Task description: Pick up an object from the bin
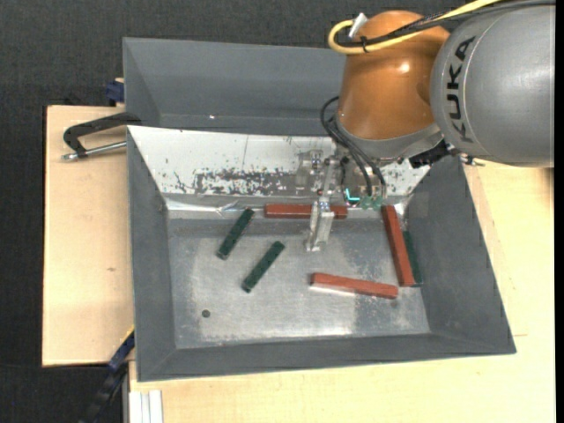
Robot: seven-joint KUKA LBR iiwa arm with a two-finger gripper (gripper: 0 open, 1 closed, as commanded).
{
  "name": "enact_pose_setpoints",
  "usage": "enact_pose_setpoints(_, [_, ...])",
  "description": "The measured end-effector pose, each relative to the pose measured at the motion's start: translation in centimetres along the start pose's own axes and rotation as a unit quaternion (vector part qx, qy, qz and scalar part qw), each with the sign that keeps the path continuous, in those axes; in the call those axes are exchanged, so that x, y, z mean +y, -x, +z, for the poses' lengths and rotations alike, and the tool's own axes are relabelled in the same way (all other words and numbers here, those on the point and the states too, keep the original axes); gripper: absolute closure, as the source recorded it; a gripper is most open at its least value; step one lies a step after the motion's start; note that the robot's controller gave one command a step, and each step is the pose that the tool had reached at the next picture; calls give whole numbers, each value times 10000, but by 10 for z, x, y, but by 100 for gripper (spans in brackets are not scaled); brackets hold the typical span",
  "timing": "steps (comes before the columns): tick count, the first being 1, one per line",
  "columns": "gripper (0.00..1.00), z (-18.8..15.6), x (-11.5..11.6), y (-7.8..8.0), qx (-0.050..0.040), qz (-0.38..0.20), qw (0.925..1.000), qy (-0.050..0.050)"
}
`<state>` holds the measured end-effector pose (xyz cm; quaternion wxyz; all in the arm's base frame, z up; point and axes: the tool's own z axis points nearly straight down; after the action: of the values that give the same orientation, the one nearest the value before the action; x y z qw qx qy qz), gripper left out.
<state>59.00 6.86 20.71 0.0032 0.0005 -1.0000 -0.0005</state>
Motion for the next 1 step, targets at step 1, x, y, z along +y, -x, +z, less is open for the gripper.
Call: enact_pose_setpoints(1, [0,-5,0,2,-44,7,10000,3])
